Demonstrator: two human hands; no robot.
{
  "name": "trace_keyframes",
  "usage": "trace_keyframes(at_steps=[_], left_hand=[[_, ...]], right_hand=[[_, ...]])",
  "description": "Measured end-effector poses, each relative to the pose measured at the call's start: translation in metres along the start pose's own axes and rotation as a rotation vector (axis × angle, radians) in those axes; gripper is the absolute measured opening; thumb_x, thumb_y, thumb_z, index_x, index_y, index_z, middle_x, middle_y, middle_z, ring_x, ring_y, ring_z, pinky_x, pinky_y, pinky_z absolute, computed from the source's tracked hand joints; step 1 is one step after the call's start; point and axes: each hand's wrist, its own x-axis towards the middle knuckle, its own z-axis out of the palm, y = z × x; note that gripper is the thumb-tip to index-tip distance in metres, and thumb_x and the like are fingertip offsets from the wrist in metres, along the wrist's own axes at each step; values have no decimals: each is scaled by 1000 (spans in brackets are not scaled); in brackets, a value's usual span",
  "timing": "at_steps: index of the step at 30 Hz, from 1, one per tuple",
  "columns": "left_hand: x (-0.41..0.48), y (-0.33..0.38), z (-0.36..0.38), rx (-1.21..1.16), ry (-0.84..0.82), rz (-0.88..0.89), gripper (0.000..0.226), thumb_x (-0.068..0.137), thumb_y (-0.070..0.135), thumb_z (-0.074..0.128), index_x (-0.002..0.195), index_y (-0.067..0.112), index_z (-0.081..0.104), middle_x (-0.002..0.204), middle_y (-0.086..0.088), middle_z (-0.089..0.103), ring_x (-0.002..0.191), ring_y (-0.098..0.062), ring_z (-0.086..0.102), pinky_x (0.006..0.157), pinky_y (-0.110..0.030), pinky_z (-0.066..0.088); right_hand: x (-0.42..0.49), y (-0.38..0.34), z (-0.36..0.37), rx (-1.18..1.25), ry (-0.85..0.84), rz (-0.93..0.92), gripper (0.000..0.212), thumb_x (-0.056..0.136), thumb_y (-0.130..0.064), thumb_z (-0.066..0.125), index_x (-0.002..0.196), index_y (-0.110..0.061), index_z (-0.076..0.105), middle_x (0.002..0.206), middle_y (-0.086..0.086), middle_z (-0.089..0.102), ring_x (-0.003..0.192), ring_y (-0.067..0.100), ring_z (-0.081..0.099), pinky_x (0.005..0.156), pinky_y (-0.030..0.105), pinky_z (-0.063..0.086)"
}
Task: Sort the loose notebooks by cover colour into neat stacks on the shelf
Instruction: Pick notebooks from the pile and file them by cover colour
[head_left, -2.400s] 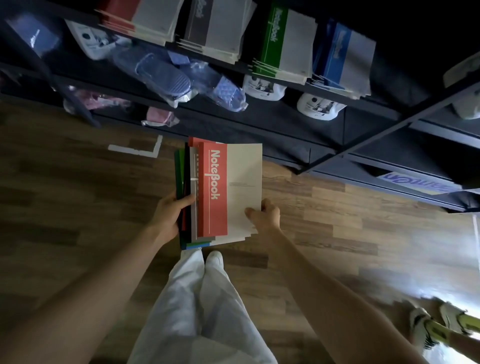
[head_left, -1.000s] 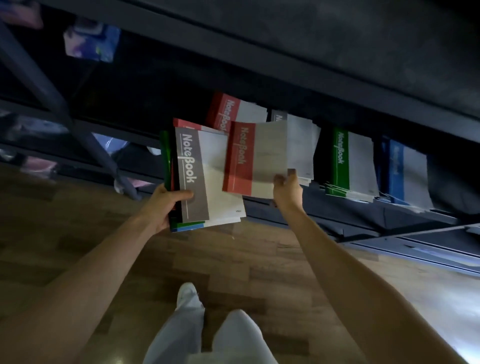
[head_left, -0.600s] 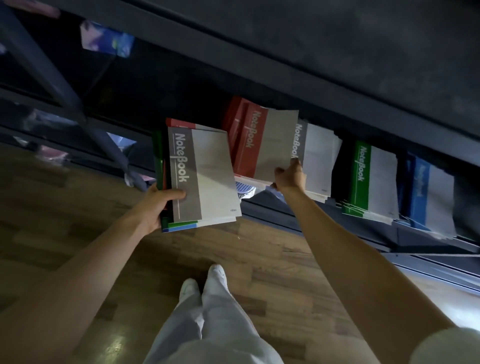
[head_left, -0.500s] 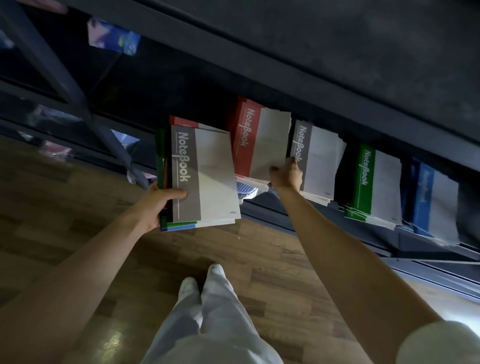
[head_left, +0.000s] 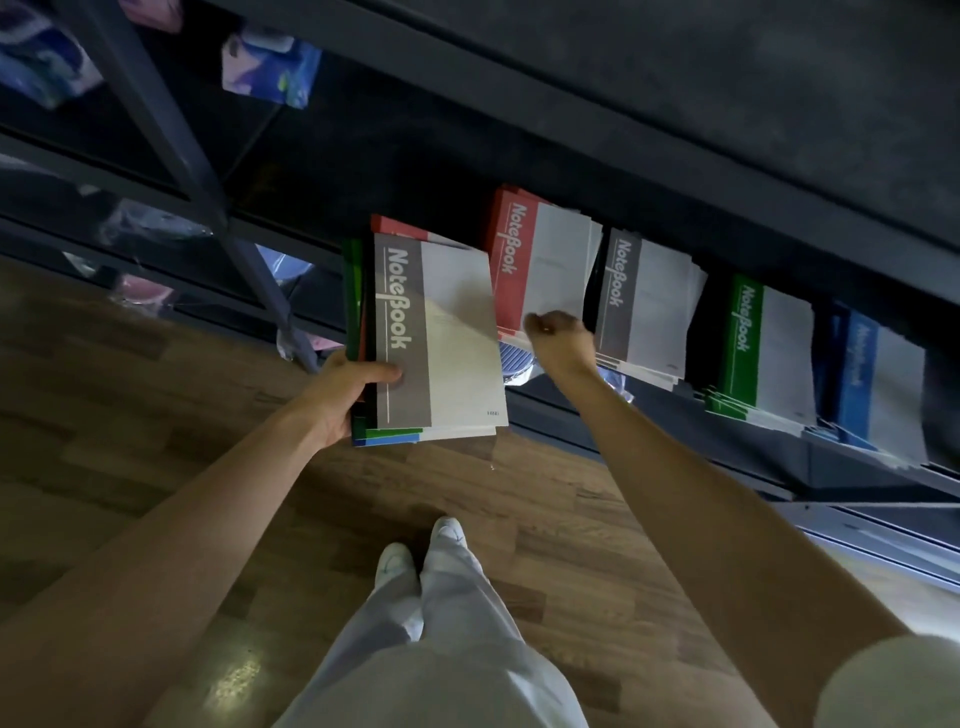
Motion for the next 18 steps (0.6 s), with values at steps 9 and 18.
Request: trace_keyframes(at_steps=[9, 18], left_hand=[[-18, -4, 11, 4, -94, 82, 42, 86, -3, 57, 124, 12, 47, 107, -7, 59, 105, -27, 54, 86, -42, 43], [-30, -15, 57, 90, -249, 124, 26, 90, 8, 57, 115, 14, 54, 90, -1, 63, 90, -20, 61, 64, -29, 46]], right_hand=[[-68, -23, 9, 109, -18, -28, 48, 91, -26, 56, 134, -15, 39, 116, 6, 61, 102, 25, 60, 86, 37, 53], [-91, 27, -35, 246, 179, 152, 8, 83, -7, 58, 84, -10, 51, 73, -1, 53, 69, 16, 51, 55, 24, 41]])
